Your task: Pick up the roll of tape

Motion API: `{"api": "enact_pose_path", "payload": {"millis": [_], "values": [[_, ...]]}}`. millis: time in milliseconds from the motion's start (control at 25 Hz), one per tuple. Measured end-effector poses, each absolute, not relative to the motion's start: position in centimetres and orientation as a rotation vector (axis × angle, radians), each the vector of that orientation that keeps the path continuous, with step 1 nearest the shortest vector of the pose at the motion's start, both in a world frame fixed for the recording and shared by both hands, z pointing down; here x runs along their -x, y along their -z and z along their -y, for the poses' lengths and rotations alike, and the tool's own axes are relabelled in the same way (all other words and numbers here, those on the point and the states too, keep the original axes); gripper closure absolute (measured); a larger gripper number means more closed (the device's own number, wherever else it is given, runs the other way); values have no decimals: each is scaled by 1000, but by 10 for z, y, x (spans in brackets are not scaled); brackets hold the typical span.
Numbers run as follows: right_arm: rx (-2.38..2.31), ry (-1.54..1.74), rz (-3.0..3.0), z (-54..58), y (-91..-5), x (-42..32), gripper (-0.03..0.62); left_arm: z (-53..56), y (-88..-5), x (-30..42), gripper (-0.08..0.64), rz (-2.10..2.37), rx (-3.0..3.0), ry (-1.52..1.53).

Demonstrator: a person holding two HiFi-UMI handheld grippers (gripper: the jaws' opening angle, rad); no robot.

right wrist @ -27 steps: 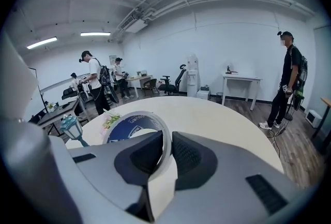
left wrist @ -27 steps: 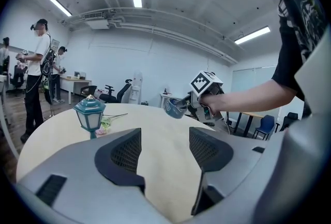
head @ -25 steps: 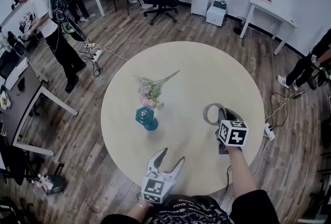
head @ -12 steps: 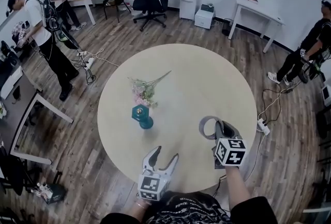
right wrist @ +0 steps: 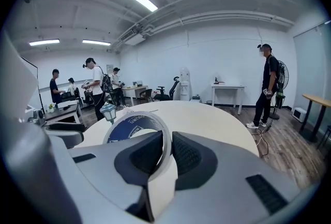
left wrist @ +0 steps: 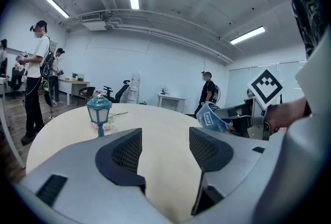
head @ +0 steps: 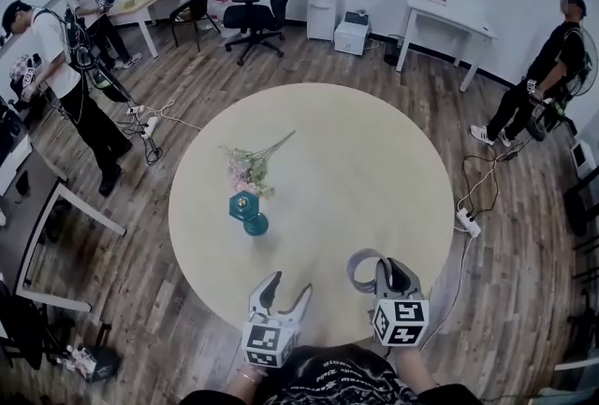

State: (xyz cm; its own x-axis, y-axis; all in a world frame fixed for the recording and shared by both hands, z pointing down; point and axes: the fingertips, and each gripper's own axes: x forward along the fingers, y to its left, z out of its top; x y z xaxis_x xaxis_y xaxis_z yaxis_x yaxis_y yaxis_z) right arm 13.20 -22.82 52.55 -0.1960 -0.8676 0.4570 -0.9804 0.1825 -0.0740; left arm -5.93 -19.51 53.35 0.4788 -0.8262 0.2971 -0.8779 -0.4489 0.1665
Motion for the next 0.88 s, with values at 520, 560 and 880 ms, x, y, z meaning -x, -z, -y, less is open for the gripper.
{"api": "enact_pose_path", "payload": {"millis": [520,560,880], "values": [[-1724,-480,2128,191,-540,-129,528,182,-533,55,264,1441,-2455,-268],[-1721,-474,2136,192,-539,-127,526,182,-532,55,298,1442,-2462,-261],[-1641,-416,2177,197,-537,-112,526,182,-533,50,477,1425,-2479,-243]]}}
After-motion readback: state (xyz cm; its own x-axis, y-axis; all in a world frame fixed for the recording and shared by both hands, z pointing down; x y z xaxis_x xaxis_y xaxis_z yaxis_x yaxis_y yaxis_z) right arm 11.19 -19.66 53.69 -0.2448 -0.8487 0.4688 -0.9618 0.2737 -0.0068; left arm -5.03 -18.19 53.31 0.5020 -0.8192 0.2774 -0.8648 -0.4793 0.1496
